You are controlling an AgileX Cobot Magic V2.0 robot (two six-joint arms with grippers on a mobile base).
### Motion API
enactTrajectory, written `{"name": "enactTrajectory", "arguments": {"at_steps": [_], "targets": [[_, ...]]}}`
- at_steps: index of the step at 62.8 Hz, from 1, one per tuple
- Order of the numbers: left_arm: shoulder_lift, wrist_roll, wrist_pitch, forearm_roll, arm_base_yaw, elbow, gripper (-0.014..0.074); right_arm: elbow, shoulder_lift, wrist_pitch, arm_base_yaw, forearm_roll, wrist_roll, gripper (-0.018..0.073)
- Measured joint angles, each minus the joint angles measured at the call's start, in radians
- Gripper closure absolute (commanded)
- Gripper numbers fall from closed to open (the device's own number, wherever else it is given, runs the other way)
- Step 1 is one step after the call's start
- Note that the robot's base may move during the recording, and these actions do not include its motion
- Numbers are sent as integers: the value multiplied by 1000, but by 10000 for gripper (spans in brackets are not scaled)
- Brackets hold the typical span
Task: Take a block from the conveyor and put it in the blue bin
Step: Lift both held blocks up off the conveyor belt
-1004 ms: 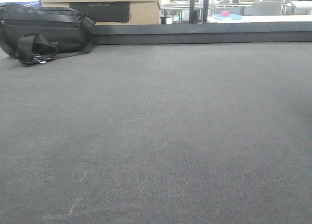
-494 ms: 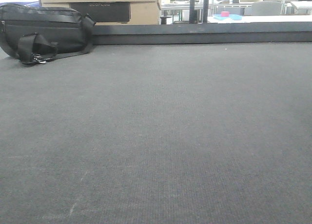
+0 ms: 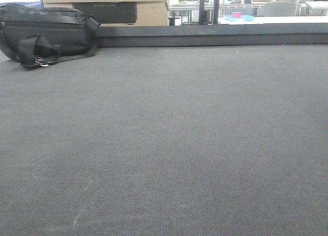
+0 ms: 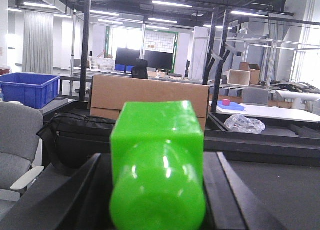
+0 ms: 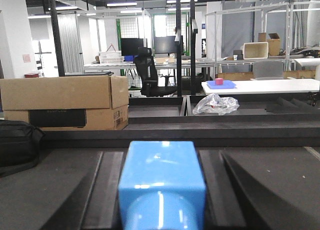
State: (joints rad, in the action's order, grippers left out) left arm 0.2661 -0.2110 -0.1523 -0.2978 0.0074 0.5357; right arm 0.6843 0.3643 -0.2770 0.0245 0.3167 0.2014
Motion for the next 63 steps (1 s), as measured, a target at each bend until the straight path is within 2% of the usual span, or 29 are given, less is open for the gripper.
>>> {"name": "enactTrajectory", "arguments": {"at_steps": [63], "targets": [[0, 0, 0, 0, 0, 0, 708, 0, 0, -8, 0, 0, 0, 721]]}}
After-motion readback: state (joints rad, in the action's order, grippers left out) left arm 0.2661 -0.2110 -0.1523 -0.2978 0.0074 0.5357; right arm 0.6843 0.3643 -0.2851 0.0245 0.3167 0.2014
